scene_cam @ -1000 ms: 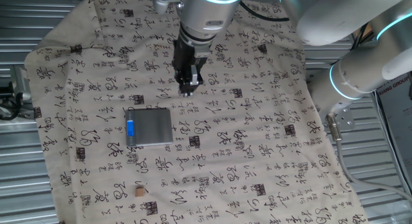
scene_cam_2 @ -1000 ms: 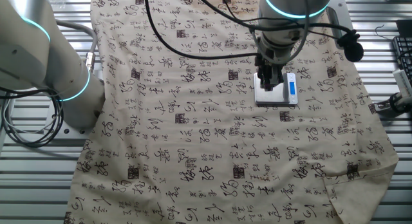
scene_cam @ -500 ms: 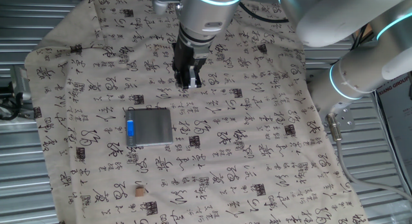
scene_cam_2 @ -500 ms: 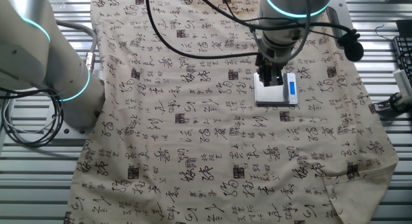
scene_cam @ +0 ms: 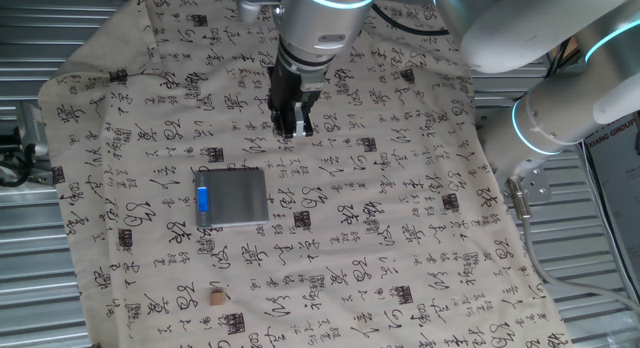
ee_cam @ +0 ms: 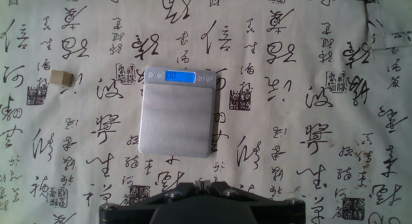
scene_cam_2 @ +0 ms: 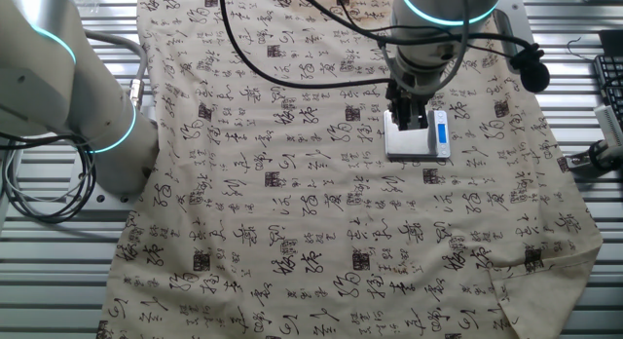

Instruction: Place the block on the scale

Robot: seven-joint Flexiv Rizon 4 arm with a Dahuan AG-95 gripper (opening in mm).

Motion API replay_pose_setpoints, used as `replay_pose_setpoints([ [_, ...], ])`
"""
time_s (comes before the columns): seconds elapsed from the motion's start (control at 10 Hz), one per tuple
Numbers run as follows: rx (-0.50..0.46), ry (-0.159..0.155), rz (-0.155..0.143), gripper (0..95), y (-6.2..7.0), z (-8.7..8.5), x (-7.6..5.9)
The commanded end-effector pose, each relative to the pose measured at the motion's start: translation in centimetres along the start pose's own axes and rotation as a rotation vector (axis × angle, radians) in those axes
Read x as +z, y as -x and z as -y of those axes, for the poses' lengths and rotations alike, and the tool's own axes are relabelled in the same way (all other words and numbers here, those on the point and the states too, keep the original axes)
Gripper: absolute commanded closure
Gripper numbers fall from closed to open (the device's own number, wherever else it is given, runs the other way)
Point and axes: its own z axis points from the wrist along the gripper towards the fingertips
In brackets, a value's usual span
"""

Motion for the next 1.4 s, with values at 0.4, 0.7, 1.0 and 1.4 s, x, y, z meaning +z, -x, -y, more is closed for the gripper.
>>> replay_pose_setpoints([
  [0.4, -0.001, 0.000, 0.001, 95.0, 0.00, 0.00, 0.01],
  [0.7, -0.001, 0.000, 0.001, 95.0, 0.00, 0.00, 0.01],
  [1.0, -0.001, 0.000, 0.001, 95.0, 0.00, 0.00, 0.01],
  [1.4, -0.022, -0.017, -0.002, 95.0, 0.00, 0.00, 0.01],
])
